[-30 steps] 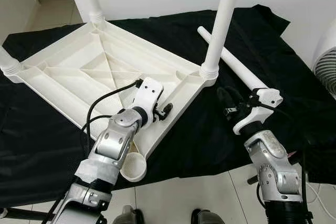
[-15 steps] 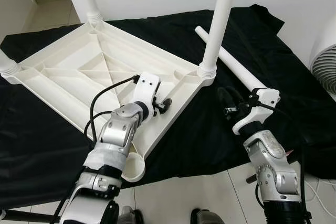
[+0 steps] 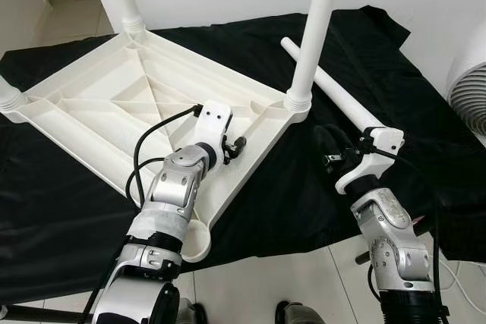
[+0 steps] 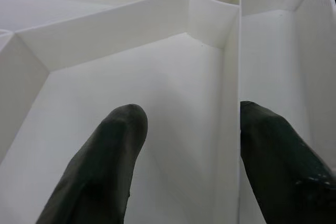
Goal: Building children table
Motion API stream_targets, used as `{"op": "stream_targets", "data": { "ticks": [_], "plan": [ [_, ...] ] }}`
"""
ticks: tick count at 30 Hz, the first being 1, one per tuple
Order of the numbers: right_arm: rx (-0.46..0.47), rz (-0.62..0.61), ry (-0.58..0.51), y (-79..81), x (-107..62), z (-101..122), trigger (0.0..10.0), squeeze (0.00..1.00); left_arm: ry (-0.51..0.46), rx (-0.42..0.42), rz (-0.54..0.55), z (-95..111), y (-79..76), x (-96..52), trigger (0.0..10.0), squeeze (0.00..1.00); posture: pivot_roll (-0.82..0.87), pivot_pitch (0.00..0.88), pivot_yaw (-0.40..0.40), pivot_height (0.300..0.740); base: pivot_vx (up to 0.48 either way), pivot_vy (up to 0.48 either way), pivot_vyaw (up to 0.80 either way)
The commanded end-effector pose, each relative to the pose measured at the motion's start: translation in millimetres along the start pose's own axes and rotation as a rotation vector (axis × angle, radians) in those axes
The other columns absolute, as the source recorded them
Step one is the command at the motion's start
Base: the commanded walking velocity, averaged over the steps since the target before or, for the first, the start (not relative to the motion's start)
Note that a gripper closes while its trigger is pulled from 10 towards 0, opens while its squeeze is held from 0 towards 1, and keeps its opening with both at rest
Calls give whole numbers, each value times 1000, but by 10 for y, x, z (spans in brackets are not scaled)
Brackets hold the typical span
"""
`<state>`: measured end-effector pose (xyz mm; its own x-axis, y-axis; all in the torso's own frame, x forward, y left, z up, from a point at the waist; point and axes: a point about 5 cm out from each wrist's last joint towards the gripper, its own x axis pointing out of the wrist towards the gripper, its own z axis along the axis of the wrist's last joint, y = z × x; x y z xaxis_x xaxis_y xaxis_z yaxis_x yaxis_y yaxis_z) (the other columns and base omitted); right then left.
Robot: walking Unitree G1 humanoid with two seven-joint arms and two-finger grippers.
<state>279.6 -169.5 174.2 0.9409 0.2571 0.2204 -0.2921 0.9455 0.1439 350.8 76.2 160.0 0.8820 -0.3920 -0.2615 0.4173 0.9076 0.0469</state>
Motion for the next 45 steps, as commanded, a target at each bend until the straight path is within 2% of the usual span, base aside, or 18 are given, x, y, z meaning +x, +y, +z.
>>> {"op": "stream_targets", "data": {
  "ticks": [1, 13, 14, 17, 18, 19, 20, 21, 27, 28, 30, 31, 37, 38, 39, 41, 44, 45],
  "plan": [
    [-1, -1, -4, 20, -2, -3, 10000, 0, 24, 11, 442, -56, 272, -42, 0, 0, -156, 137, 74, 740, 0, 0, 0],
    [0, -6, -7, 20, 2, 4, 10000, 0, 15, -31, 627, -59, 468, -129, 39, 0, -159, 137, 74, 740, 0, 0, 0],
    [1, -5, -8, 27, 4, 6, 10000, 0, 6, -71, 702, -57, 553, -178, 39, 0, -159, 137, 74, 740, 0, 0, 0],
    [2, -5, -8, 28, 6, 6, 10000, 0, -1, -96, 733, -56, 592, -200, 588, 0, -158, 136, 74, 740, 0, 0, 0],
    [2, -5, -8, 27, 11, 5, 10000, 0, -9, -121, 770, -48, 638, -219, 0, 0, -156, 135, 74, 740, 0, 0, 0],
    [3, -5, -8, 27, 14, 4, 10000, 0, -13, -135, 795, -35, 667, -226, 1490, 0, -156, 135, 74, 740, 0, 0, 0],
    [4, -5, -8, 28, 15, 3, 10000, 0, -19, -149, 804, -19, 679, -221, 1490, 0, -156, 135, 74, 740, 0, 0, 0],
    [5, -4, -8, 32, 15, 3, 10000, 0, -26, -149, 798, 11, 668, -199, 2275, 0, -156, 135, 74, 740, 0, 0, 0],
    [5, -2, -9, 40, 21, 3, 10000, 0, -39, -147, 769, 62, 635, -149, 1490, 0, -154, 136, 72, 740, 0, 0, 0],
    [4, -2, -10, 40, 23, 4, 10000, 0, -53, -137, 732, 132, 588, -81, 2627, 0, -155, 136, 75, 740, 0, 0, 0],
    [4, -2, -10, 40, 23, 4, 10000, 0, -53, -137, 732, 132, 588, -81, 2627, 0, -155, 136, 75, 740, 0, 0, 0],
    [4, -4, -12, 49, 22, 3, 10000, 0, -81, -115, 586, 272, 409, 77, 10000, 0, -164, 134, 84, 740, 0, 0, 0],
    [4, -4, -12, 54, 21, 1, 10000, 0, -90, -104, 541, 312, 350, 116, 10000, 0, -164, 134, 84, 740, 0, 0, 0],
    [5, -8, -15, 60, 11, -6, 10000, 0, -196, -96, 330, 488, 32, 181, 10000, 0, -163, 121, 95, 740, 0, 0, 0],
    [7, -11, -18, 60, 12, -6, 10000, 0, -258, -70, 228, 567, -114, 173, 10000, 0, -159, 123, 94, 740, 0, 0, 0],
    [10, -16, -23, 64, 24, -5, 10000, 0, -340, -65, 75, 645, -284, 128, 10000, 0, -154, 119, 95, 740, 0, 0, 0],
    [11, -17, -24, 68, 31, -6, 10000, 0, -365, -78, 20, 662, -326, 104, 10000, 0, -154, 119, 95, 740, 0, 0, 0],
    [16, -13, -24, 84, 41, -12, 10000, 0, -396, -98, -46, 672, -367, 65, 10000, 1000, -154, 119, 95, 740, 0, 0, 0]
  ]
}}
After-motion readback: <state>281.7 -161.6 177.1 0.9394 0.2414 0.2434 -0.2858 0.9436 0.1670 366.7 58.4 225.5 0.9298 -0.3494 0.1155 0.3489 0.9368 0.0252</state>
